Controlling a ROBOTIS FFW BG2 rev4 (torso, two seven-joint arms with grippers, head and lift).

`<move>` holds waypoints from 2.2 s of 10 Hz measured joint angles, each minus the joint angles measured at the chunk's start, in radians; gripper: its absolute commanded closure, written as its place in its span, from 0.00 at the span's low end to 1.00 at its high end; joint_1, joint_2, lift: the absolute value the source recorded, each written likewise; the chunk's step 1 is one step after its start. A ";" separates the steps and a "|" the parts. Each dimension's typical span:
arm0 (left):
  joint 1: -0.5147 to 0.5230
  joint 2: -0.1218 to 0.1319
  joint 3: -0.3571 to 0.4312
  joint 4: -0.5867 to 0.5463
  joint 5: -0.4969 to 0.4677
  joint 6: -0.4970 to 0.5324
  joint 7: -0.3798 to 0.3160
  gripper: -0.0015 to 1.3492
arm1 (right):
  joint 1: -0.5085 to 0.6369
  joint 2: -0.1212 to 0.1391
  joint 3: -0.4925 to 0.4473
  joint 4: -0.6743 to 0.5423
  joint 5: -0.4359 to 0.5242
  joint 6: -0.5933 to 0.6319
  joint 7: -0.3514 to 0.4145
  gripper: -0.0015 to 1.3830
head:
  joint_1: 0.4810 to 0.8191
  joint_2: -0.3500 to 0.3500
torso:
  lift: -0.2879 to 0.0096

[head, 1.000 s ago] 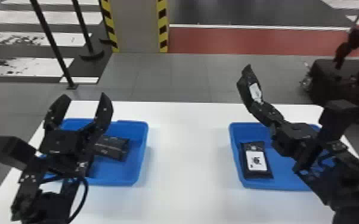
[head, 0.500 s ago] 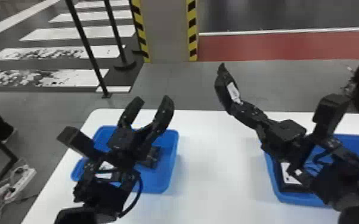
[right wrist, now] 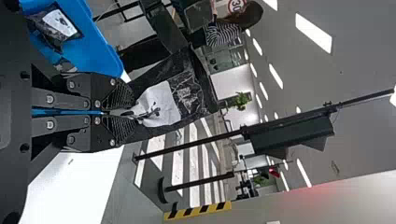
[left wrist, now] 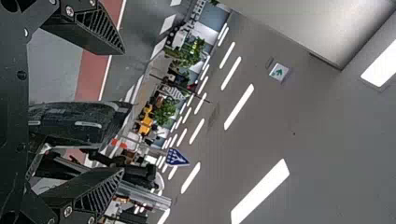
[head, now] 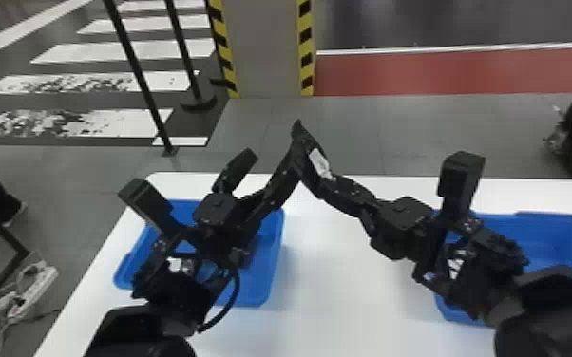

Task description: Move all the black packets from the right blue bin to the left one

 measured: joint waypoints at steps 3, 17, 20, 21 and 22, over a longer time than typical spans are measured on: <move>-0.006 -0.001 0.008 -0.002 -0.042 0.031 0.016 0.12 | -0.044 0.005 0.048 0.040 -0.024 -0.004 0.000 0.81 | 0.54 0.77 | 0.60; 0.033 -0.001 0.035 0.004 -0.073 -0.140 0.118 0.90 | -0.037 0.033 0.080 0.097 -0.093 -0.109 0.029 0.07 | 0.49 0.88 | 0.60; 0.050 -0.001 0.063 0.136 -0.212 -0.376 0.271 0.90 | 0.094 0.033 -0.096 0.008 0.001 -0.091 0.034 0.09 | 0.58 0.85 | 0.60; 0.068 -0.001 0.069 0.157 -0.259 -0.418 0.341 0.90 | 0.123 0.033 -0.142 -0.024 0.028 -0.080 0.034 0.09 | 0.62 0.85 | 0.60; 0.083 -0.001 0.090 0.162 -0.343 -0.445 0.380 0.90 | 0.139 0.029 -0.173 -0.049 0.052 -0.070 0.034 0.09 | 0.63 0.84 | 0.60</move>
